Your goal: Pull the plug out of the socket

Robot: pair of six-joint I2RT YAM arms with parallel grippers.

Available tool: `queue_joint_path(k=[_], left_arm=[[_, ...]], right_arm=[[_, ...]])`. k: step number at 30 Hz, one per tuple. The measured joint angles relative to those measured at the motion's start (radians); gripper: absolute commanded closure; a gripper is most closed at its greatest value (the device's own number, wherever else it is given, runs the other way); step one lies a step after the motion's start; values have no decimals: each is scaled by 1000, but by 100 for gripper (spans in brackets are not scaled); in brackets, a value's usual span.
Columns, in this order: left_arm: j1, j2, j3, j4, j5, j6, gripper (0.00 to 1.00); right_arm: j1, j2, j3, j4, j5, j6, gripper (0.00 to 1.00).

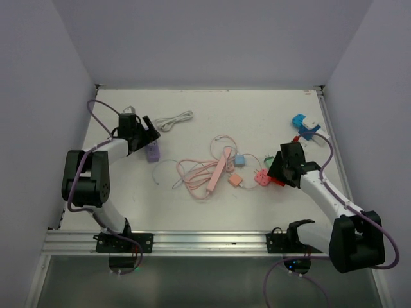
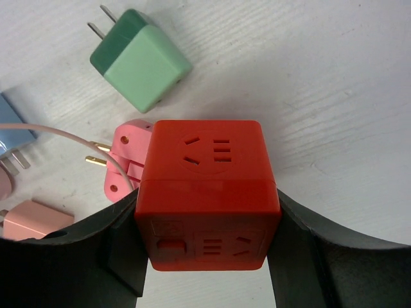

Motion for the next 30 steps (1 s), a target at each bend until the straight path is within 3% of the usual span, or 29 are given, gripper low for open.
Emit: queue_joint_path(k=[6, 18, 28, 30], left_arm=[[0, -97, -26, -54, 2, 6, 1], [-42, -418, -135, -189, -21, 114, 2], [-60, -523, -222, -195, -42, 205, 2], [-60, -523, -230, -192, -43, 212, 2]], right_arm=[[19, 75, 30, 26, 9, 0, 69], [324, 358, 194, 157, 29, 2, 68], [500, 710, 583, 164, 10, -23, 67], [519, 760, 644, 172, -18, -19, 62]])
